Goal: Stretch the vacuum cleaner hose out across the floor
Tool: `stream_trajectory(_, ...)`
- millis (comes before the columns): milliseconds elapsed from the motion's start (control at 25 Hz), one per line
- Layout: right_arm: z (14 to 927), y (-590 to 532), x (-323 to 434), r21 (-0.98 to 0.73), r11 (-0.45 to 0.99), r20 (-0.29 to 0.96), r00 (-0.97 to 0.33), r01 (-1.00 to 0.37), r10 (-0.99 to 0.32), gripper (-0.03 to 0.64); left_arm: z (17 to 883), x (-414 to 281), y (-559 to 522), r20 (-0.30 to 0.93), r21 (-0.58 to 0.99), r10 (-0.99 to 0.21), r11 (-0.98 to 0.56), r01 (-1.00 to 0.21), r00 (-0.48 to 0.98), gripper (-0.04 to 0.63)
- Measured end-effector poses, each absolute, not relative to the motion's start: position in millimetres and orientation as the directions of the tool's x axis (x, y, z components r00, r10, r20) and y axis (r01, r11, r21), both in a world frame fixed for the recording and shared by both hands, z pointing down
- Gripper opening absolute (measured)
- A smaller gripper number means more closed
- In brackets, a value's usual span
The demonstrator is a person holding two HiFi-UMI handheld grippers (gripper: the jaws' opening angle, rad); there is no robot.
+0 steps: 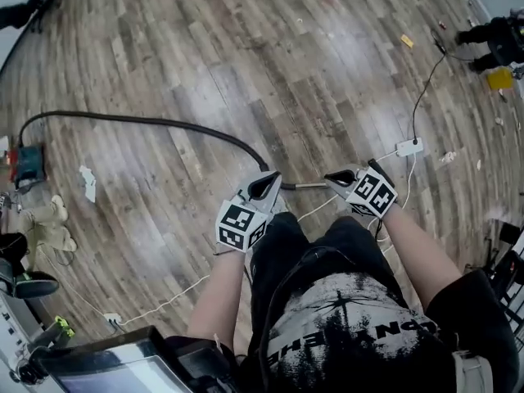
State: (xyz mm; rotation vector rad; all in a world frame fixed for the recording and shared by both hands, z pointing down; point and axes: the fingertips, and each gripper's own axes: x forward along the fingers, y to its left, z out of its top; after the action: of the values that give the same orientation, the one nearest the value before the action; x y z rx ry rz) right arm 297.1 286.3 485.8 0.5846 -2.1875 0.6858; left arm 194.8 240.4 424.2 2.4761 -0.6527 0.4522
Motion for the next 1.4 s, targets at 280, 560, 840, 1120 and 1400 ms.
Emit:
stream_trajectory(280,358,219,244,-0.159,0.810,0.590,-0.712,-0.565,-0.381,0.005,344,182,184,0.369,0.307,-0.424,-0.784,-0.539,0.827,0.002)
stream_trajectory(560,287,198,241,-0.162,0.840,0.389,-0.816,-0.518,-0.428,0.006,286,208,171,0.332,0.229,-0.506,-0.776,-0.588,0.796,0.002)
stream_trajectory(840,239,209,276,-0.174,0.875,0.273,-0.876,-0.451,-0.397,0.008,242,247,199,0.313,0.164,-0.598,-0.731,-0.663,0.737,0.002)
stream_trajectory(1120,203,230,317,-0.162,0.927,0.181,-0.934,-0.338,-0.308,0.006,204,294,218,0.269,0.159,-0.677,-0.670,-0.725,0.685,0.002)
stream_trajectory(1400,190,252,327,-0.149,0.953,0.152,-0.959,-0.263,-0.241,0.006,190,303,241,0.250,0.159,-0.741,-0.603,-0.781,0.623,0.002)
